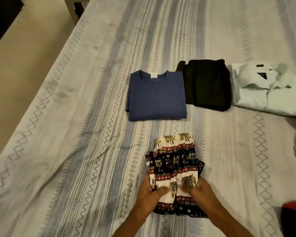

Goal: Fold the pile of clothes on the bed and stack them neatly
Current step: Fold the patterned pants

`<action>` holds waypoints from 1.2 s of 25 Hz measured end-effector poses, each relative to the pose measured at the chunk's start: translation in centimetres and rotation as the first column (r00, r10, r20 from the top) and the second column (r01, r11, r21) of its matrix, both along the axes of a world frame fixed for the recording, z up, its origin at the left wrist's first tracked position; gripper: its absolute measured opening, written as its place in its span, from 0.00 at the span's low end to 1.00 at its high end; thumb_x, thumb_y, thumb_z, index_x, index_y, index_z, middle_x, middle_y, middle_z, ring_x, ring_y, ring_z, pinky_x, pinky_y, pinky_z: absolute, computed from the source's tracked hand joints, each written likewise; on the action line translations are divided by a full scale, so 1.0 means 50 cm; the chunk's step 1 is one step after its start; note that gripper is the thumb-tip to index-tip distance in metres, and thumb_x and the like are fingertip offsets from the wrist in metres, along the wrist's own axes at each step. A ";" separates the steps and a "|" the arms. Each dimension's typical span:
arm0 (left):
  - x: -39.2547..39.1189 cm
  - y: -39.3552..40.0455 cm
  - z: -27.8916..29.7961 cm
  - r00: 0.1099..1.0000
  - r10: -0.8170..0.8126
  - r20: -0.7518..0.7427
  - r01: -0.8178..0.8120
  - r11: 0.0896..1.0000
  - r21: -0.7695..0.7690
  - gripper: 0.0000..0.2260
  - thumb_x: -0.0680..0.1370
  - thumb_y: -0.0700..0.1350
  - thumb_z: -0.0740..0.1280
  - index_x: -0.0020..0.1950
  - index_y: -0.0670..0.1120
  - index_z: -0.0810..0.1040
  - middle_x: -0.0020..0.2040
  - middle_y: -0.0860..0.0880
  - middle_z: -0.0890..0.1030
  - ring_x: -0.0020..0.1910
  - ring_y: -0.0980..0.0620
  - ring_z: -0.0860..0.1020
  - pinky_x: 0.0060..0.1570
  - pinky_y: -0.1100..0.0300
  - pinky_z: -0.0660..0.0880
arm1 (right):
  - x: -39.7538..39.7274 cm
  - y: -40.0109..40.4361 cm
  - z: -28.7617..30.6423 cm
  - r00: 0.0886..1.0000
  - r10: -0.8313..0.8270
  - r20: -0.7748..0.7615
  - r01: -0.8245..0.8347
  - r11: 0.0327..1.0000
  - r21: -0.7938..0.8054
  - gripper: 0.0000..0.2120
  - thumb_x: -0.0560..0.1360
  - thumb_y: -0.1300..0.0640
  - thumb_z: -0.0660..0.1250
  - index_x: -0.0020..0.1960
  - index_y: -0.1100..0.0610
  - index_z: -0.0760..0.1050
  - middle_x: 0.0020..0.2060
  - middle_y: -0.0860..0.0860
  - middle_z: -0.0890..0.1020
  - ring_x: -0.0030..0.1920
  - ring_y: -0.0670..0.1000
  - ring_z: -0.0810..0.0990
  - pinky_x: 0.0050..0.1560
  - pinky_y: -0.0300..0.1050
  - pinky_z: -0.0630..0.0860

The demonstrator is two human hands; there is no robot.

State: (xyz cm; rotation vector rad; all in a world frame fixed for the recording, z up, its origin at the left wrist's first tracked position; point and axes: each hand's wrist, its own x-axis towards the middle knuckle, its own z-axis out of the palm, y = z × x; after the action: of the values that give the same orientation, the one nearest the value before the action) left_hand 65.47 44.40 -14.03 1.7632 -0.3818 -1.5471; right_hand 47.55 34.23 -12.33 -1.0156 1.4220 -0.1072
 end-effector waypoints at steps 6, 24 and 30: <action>0.223 -0.044 0.084 0.994 0.105 0.012 -0.103 0.989 -0.105 0.33 0.75 0.41 0.77 0.75 0.59 0.69 0.60 0.59 0.85 0.58 0.57 0.84 0.58 0.53 0.82 | 0.173 -0.114 0.058 0.973 0.177 0.147 -0.167 0.983 -0.082 0.19 0.74 0.52 0.79 0.62 0.54 0.79 0.53 0.52 0.88 0.53 0.53 0.87 0.56 0.57 0.83; 0.262 0.109 -0.011 0.853 0.273 0.445 -0.256 0.962 -0.099 0.17 0.80 0.53 0.71 0.66 0.61 0.71 0.69 0.49 0.76 0.56 0.52 0.82 0.57 0.47 0.81 | 0.258 0.075 -0.084 0.994 0.055 -0.094 -0.092 0.881 -0.464 0.21 0.80 0.61 0.71 0.71 0.50 0.71 0.56 0.46 0.83 0.54 0.40 0.82 0.51 0.34 0.81; 0.228 0.114 -0.024 0.883 0.268 0.384 -0.311 0.949 0.052 0.32 0.72 0.70 0.72 0.64 0.46 0.80 0.61 0.48 0.78 0.60 0.45 0.79 0.63 0.45 0.75 | 0.246 0.064 -0.093 0.997 -0.069 -0.027 0.057 0.949 -0.310 0.14 0.75 0.48 0.76 0.57 0.54 0.81 0.52 0.49 0.81 0.53 0.47 0.83 0.54 0.37 0.80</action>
State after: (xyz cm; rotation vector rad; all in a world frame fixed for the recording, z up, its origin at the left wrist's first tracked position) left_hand 76.89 50.08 -15.23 2.1009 -0.2000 -1.0371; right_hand 59.86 37.44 -16.96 -1.2336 1.5021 -0.3695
